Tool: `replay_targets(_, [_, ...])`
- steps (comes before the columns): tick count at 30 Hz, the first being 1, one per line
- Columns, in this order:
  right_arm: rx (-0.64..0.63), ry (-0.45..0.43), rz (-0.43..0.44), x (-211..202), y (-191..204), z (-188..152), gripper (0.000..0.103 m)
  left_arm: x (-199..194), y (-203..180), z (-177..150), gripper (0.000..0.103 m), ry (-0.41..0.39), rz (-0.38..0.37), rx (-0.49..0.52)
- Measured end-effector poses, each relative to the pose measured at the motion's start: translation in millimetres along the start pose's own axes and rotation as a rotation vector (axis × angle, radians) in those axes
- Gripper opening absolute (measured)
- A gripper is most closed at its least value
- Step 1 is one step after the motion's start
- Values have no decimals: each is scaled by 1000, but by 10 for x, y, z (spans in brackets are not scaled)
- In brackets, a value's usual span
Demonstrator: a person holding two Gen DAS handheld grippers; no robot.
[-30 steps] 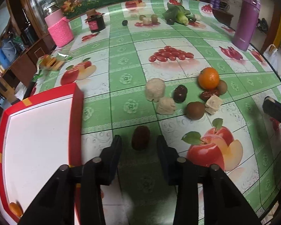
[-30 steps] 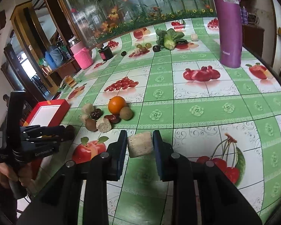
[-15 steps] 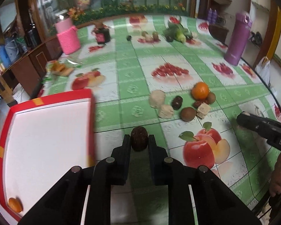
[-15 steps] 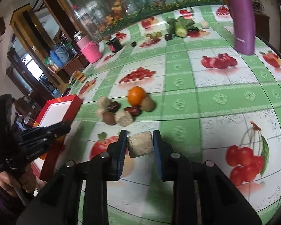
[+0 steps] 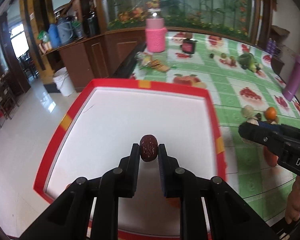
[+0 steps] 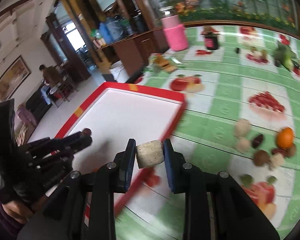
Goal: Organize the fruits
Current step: 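Carry the cube and date into the tray and open both grippers, then grasp another cake cube with the right gripper while the left grasps a kiwi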
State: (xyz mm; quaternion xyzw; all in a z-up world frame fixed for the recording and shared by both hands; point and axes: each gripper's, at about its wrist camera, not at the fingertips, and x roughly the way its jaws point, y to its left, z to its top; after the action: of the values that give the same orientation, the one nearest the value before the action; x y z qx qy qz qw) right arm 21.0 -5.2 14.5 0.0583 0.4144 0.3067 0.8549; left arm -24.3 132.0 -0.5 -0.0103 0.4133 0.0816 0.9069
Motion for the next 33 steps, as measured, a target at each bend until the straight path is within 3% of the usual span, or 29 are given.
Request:
replay_targets(7, [-56, 101, 20, 570, 368, 88, 30, 79, 316, -85, 17, 20, 34, -54])
replay_targets(15, [-39, 186, 1, 821, 389, 0, 31, 198, 420, -130, 17, 51, 52, -64])
replay_targets(17, [-36, 191, 4, 818, 369, -4, 31, 213, 446, -141, 21, 60, 57, -70])
replay_targets(18, [-36, 194, 3, 806, 362, -4, 32, 218, 462, -144, 27, 67, 59, -79])
replay_targets(20, [-26, 203, 11, 791, 356, 1, 40, 219, 499, -151, 37, 73, 61, -97])
replay_targets(22, [-1, 184, 44, 715, 313, 11, 46, 194, 507, -148, 38, 70, 64, -103])
replay_targets(29, [55, 106, 42, 340, 89, 21, 49, 85, 404, -136, 50, 51, 56, -94])
replay_targets(33, [106, 67, 10, 57, -187, -54, 50, 38, 267, -137, 51, 47, 35, -74])
